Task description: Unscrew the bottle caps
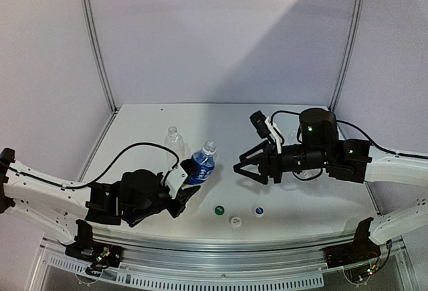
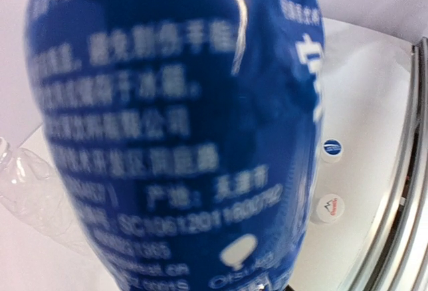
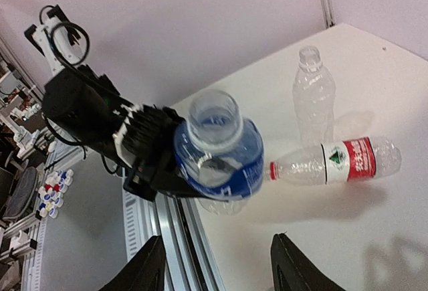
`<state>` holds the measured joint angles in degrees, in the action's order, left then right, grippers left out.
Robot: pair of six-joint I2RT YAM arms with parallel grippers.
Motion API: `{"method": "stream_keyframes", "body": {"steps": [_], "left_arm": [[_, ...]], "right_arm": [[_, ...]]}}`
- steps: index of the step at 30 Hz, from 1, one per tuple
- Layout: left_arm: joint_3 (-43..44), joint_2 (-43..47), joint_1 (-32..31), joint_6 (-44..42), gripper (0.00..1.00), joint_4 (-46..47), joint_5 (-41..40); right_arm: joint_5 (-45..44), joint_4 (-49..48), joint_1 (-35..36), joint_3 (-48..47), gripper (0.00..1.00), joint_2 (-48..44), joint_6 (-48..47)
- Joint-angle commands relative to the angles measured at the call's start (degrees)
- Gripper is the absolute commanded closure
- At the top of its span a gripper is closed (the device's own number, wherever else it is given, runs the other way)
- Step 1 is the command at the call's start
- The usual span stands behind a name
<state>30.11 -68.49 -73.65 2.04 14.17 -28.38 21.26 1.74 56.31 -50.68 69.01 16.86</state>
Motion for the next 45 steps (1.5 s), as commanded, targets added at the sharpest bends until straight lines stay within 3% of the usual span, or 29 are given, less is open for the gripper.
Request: {"method": "stream_keyframes", "body": {"steps": [1, 6, 12, 20, 35, 40, 41, 45], "left_arm": [[1.6, -0.1, 1.4, 2.1, 0.83, -0.3, 7.4], [1.4, -0.4, 1.8, 1.8, 0.83, 0.9, 14.7], [1.6, -1.0, 1.8, 1.6, 0.83, 1.0, 17.9], [1.7, -1.2, 1.8, 1.7, 0.83, 1.4, 18.8], [1.2, 0.2, 1.8, 1.7, 0.83, 1.5, 17.7], [1.2, 0.3, 1.8, 1.7, 0.82, 1.4, 17.7], [1.3, 0.2, 1.8, 1.6, 0.81, 1.3, 17.7], [1.6, 0.0, 1.8, 1.9, 0.58, 1.0, 16.6]], "right_arm": [[0.4, -10.3, 1.9, -0.9, 0.46, 1.0, 2.8], [-0.5, -16.4, 2.6, -1.9, 0.46, 4.4, 4.3], [1.2, -16.7, 3.2, -4.3, 0.48, 8.4, 4.8], [2.3, -17.0, 3.3, -3.7, 0.62, 8.7, 5.1], [4.5, -16.6, 3.6, -5.0, 0.59, 12.7, 6.6], [4.4, -17.3, 3.5, -4.9, 0.73, 12.8, 6.6], [4.1, -17.3, 3.6, -4.8, 0.8, 12.7, 6.5], [2.6, -15.1, 3.5, -5.7, 1.0, 12.7, 5.7]]}}
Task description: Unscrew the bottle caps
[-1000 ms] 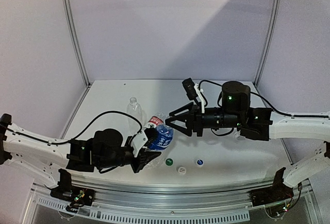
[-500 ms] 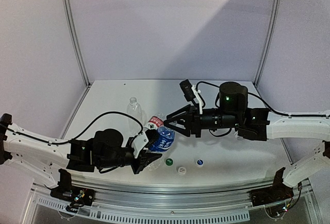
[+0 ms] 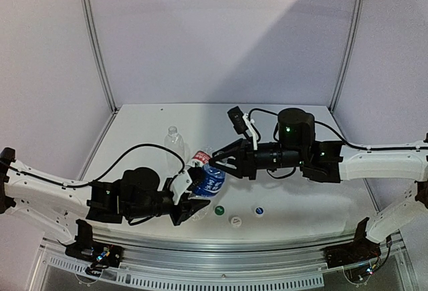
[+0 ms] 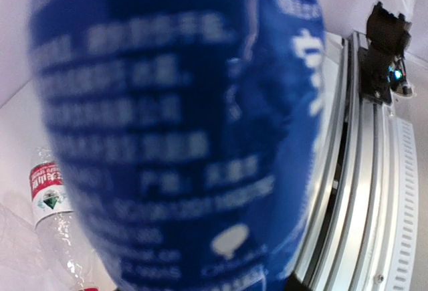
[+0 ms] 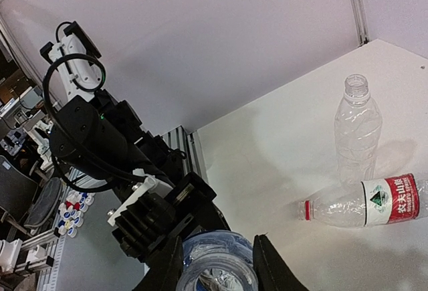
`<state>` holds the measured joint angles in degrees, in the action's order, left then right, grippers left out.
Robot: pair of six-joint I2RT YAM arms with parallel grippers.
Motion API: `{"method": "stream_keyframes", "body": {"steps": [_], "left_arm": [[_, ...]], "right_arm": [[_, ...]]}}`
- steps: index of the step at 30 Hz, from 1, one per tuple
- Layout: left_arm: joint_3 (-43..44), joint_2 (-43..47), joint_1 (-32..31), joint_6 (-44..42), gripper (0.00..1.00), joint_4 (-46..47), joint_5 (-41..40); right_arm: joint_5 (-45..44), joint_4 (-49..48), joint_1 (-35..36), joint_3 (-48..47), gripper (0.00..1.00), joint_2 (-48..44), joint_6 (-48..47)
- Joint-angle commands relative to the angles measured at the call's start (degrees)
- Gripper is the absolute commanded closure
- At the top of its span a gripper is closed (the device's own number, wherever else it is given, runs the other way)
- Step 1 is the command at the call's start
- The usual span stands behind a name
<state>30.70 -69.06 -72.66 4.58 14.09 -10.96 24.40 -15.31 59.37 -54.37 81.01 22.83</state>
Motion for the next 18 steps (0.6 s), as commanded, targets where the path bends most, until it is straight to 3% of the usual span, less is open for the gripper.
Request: {"method": "stream_keyframes", "body": {"steps": [1, 3, 4, 5, 12, 18], "left_arm": [[1.1, 0.5, 0.8, -0.4, 0.47, 0.8, -1.3], [1.5, 0.2, 0.8, 0.1, 0.29, 0.1, -3.2], [1.7, 0.1, 0.8, 0.4, 0.12, -0.4, -4.2], [1.9, 0.1, 0.8, 0.6, 0.02, -0.9, -5.2], [1.7, 1.8, 0.8, 0.9, 0.01, -1.7, -9.8], [1.2, 3.0, 0.8, 0.8, 0.01, -1.9, -10.7]], "right_arm": [[-1.3, 3.4, 0.5, -2.7, 1.0, 0.9, -0.9], [-3.8, 8.2, 0.5, -5.0, 1.0, 1.1, -2.6], [-6.0, 10.8, 0.5, -6.3, 1.0, 1.1, -4.2], [-8.4, 13.4, 0.5, -7.6, 1.0, 1.0, -5.1], [-32.5, 32.9, -0.3, -21.6, 1.0, 5.1, -12.3], [-33.5, 34.2, -6.1, -26.6, 1.0, 10.9, -11.5]]}}
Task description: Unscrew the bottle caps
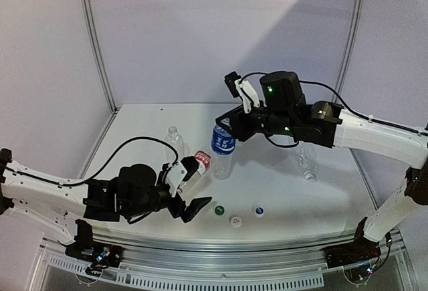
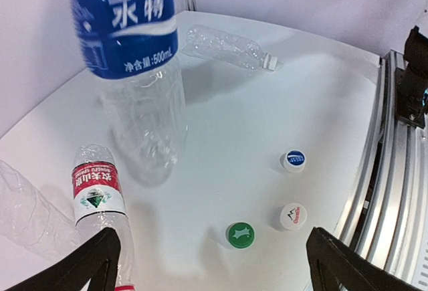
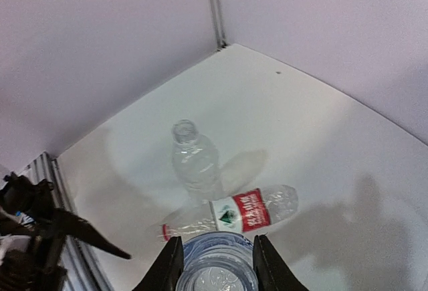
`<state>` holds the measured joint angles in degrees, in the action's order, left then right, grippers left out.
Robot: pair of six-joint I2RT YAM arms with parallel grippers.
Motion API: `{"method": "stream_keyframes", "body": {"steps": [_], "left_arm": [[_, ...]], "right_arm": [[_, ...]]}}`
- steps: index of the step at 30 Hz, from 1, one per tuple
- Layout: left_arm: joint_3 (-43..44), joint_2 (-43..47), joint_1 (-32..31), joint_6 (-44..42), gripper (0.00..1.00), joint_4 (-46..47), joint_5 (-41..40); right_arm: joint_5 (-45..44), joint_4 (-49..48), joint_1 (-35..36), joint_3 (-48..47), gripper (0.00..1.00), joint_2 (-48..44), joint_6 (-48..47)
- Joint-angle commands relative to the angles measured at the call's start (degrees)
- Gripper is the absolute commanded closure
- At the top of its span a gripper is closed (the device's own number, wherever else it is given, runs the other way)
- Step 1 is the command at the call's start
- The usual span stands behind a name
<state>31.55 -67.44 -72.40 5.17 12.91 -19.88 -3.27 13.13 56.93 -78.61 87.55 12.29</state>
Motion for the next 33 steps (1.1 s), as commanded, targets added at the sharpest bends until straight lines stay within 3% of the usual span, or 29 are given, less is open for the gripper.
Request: {"method": "stream_keyframes", "body": {"steps": [1, 7, 25, 30, 33], "left_arm": [[0.2, 1.7, 0.5, 0.2, 0.01, -0.7, -2.0], [-0.3, 2.9, 0.5, -0.1, 0.01, -0.4, -2.6], [-0.3, 3.3, 0.5, -0.2, 0.01, -0.4, -1.8], [-0.3, 3.6, 0.5, -0.2, 0.01, -0.6, -1.6], [-0.3, 3.7, 0.5, -0.2, 0.01, -0.8, -1.5]], "right_arm": [[-6.3, 5.9, -4.2, -3.3, 1.0, 5.8, -1.0], [-10.5, 5.8, -5.4, -8.8, 1.0, 12.8, -2.6], [-7.1, 0.6, -10.3, -11.9, 0.96, 21.4, -1.3], [-6.9, 1.2, -10.7, -13.7, 0.93, 23.3, -1.4], [-6.8, 1.1, -11.0, -13.9, 0.81, 24.0, -1.2]]}}
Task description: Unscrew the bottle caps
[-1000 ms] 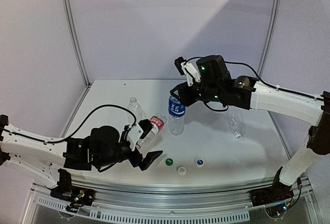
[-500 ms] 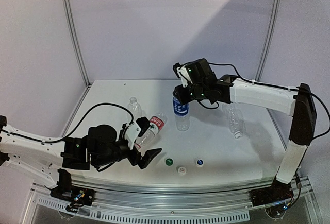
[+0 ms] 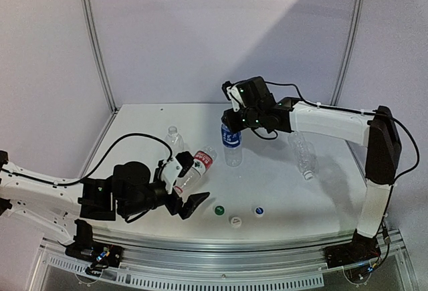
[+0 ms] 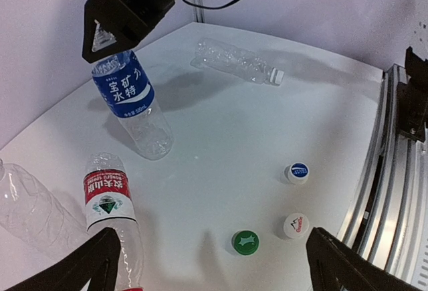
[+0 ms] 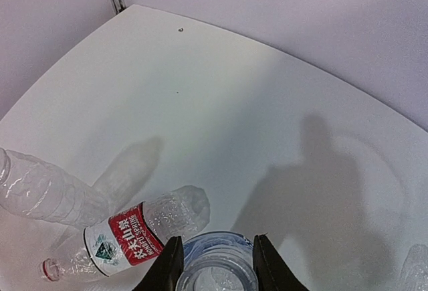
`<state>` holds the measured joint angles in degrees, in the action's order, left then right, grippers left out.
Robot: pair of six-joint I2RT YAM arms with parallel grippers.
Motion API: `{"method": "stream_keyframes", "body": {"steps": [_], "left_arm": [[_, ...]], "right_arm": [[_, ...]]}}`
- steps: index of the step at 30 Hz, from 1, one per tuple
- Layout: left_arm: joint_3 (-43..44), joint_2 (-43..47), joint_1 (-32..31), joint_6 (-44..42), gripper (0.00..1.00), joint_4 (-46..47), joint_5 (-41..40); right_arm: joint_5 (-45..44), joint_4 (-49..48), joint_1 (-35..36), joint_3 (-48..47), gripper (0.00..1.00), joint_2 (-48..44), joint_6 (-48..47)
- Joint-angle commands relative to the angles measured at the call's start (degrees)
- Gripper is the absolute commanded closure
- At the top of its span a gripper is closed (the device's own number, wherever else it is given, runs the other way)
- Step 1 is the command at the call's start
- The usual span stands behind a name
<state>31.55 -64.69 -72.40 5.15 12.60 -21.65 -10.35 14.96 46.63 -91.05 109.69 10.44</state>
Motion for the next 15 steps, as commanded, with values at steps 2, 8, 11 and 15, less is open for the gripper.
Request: {"method": "stream_keyframes", "body": {"steps": [2, 8, 11, 15], "left_arm": [[-0.3, 0.9, 0.5, -0.2, 0.01, -0.4, 0.4], [-0.3, 0.4, 0.5, -0.2, 0.01, -0.4, 0.6], [-0.2, 0.3, 0.5, -0.3, 0.01, -0.4, 0.6], [-0.1, 0.0, 0.5, -0.3, 0.01, -0.3, 0.8]], "right_arm": [[0.5, -0.8, -0.8, -1.4, 0.74, 2.2, 0.8], [1.5, -0.5, -1.1, -1.6, 0.69, 2.5, 1.1], [1.5, -0.2, -1.1, -1.6, 0.65, 2.3, 1.1], [1.5, 0.4, -1.2, -1.5, 0.57, 1.7, 1.1]]}}
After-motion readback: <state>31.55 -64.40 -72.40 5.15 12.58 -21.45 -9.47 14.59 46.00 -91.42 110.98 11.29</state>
